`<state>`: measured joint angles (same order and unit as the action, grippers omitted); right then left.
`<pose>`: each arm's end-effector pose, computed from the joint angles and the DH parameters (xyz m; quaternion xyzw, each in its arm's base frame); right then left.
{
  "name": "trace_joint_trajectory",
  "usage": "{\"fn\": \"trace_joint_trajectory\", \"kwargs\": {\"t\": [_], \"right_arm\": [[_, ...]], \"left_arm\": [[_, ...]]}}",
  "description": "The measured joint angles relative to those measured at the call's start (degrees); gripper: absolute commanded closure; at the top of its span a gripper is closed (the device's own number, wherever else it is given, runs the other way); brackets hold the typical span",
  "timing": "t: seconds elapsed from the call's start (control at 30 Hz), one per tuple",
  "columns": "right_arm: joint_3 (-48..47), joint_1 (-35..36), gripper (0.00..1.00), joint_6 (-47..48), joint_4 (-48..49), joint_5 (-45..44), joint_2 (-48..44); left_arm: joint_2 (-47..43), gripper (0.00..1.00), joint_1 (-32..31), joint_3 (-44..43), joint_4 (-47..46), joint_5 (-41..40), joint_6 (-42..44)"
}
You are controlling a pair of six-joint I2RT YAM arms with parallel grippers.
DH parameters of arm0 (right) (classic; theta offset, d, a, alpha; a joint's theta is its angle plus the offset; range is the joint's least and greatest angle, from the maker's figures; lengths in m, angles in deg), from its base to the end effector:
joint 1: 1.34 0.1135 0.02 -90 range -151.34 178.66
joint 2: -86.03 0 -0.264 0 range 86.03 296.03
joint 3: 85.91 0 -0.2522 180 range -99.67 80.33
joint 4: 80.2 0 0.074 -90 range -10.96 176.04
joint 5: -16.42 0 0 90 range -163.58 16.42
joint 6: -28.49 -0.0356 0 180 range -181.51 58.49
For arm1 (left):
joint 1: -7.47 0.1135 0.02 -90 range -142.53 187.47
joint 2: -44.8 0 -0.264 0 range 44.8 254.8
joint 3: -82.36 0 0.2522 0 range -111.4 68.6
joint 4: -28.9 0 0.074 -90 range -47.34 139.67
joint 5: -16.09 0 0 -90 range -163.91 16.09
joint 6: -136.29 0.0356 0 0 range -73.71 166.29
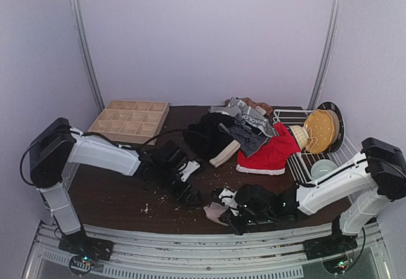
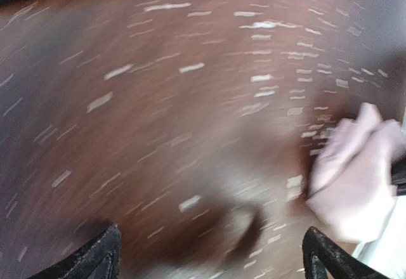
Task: Roll the underwear
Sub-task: Roll the underwear at the center of the board.
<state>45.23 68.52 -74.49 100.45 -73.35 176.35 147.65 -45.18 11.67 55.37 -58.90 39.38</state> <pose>0.1009 0.2755 0.1389 -0.4338 0.7991 0.2767 0.3109 0.2042 -0.2827 0.1441 0.4035 0.8658 -0.2423 0.1702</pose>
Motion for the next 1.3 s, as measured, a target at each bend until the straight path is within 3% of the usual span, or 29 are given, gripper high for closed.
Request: {"fn": "trace_joint_trajectory", "kwargs": {"t": [0.17,0.37,0.53,0.8,1.07,1.2,1.3], "right_arm": [[0.9,-3.1,1.0,-3.7,3.1,5.6,0.5],[1.0,-7.6,1.0,-10.5,10.3,12.3,3.9],[0.7,-9.1,1.0,-17.7,18.9,15.3,8.6],[-0.7,-9.3,1.0,-29.6,30.0,14.4,14.9],[-1.5,-8.9,1.0,-32.0,29.5,12.5,15.3],[-1.8,-8.6,1.0,-32.0,28.7,11.8,15.2],[-2.0,-8.1,1.0,-31.6,27.7,11.1,14.8]], "left_arm": [[-11.1,0.02,0.7,13.4,-8.0,-11.6,-8.1],[-20.9,0.02,0.8,21.0,-16.3,-15.9,-16.9],[-21.9,0.02,-0.2,22.9,-22.3,-14.1,-24.4],[-14.4,0.03,-5.2,19.5,-21.1,-11.4,-37.7],[-8.5,0.33,-5.1,19.0,-27.0,-6.5,-48.0],[-5.4,0.59,-5.0,17.4,-28.7,-5.3,-50.4],[-3.1,0.85,-4.8,16.2,-29.4,-4.5,-51.4]]}}
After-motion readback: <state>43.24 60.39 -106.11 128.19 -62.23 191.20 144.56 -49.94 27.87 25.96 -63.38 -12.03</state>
